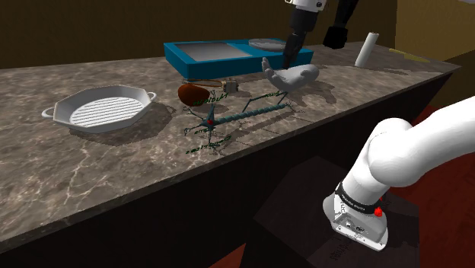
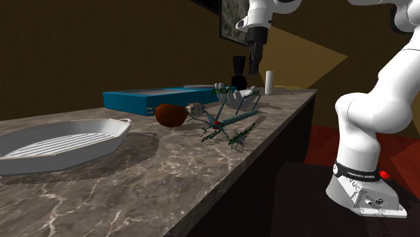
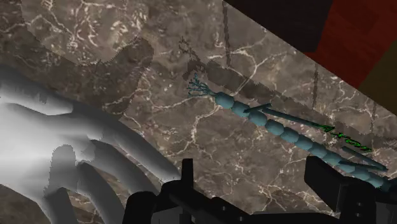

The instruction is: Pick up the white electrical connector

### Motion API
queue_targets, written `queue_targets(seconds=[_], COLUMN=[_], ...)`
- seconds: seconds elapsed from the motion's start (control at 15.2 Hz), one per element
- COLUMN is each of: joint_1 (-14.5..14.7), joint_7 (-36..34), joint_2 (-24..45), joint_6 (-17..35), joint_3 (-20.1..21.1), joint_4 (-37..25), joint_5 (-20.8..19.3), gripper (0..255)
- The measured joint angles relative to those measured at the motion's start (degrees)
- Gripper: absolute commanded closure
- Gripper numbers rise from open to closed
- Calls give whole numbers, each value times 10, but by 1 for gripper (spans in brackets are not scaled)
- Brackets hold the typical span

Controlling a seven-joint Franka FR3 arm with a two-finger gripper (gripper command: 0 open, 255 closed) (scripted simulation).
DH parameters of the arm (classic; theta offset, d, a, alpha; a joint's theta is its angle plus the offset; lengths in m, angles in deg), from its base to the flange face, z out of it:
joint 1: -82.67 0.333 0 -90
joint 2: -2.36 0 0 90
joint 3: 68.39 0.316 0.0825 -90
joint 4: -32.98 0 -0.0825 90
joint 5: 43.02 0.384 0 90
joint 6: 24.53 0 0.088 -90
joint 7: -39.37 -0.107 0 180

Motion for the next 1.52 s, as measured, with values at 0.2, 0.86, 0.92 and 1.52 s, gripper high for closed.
queue_targets(seconds=[0.2,0.86,0.92,1.52], joint_1=[14,53,55,57], joint_7=[48,199,214,331], joint_2=[64,282,305,511], joint_6=[38,102,101,81], joint_3=[-18,-48,-49,-34], joint_4=[-24,-169,-190,-404], joint_5=[2,42,47,93], gripper=[0,0,0,0])
